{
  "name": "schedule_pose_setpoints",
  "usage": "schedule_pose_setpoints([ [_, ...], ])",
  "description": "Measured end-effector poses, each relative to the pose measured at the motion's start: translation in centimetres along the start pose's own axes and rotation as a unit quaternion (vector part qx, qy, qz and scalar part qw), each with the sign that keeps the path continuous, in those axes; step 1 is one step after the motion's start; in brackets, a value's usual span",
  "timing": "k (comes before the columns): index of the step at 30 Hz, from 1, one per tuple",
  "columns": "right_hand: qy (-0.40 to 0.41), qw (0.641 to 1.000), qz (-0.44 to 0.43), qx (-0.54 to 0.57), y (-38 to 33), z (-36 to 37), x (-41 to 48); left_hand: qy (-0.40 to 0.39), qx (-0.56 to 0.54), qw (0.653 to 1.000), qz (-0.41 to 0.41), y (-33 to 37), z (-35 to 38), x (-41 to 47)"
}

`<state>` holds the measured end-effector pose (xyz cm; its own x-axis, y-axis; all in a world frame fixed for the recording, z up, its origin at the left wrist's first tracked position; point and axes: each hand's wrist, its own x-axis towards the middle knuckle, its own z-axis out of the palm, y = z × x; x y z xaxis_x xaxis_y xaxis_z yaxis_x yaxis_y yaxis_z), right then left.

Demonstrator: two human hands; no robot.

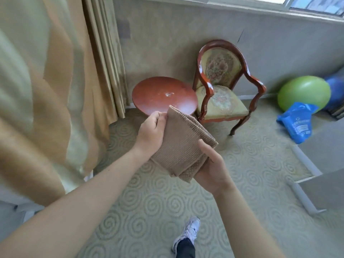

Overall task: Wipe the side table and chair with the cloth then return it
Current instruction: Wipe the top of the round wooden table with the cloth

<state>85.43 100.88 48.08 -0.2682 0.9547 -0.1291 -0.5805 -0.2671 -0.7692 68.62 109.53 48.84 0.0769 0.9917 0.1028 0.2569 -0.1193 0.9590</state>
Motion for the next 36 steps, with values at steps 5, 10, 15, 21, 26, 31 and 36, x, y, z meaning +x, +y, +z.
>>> schedule_pose_setpoints([
  [5, 0.044, 0.998, 0.031, -0.026, -3.4, -7.6, 6.5, 0.013, 0.047, 0.999, 0.008, -1.2, 7.5, 8.2],
  [10, 0.093, 0.993, 0.047, 0.049, -7.7, -15.6, 14.2, 0.023, 0.099, 0.988, -0.119, -6.1, 11.7, 17.5],
  [15, 0.204, 0.971, 0.093, 0.079, -12.4, -21.8, 22.2, 0.041, 0.095, 0.967, -0.235, -10.2, 13.5, 22.8],
  [21, 0.276, 0.956, 0.090, 0.052, -15.4, -26.8, 33.0, 0.059, 0.159, 0.945, -0.280, -15.8, 14.2, 30.3],
  [26, 0.331, 0.941, 0.073, 0.006, -14.9, -32.4, 44.0, 0.016, 0.184, 0.944, -0.274, -24.9, 15.8, 40.3],
  [31, 0.413, 0.908, 0.052, -0.048, -11.3, -38.7, 54.3, -0.021, 0.293, 0.921, -0.257, -34.0, 16.6, 48.5],
  [36, 0.449, 0.870, -0.002, -0.201, -7.0, -44.4, 62.8, 0.042, 0.396, 0.882, -0.252, -41.5, 17.4, 54.1],
])
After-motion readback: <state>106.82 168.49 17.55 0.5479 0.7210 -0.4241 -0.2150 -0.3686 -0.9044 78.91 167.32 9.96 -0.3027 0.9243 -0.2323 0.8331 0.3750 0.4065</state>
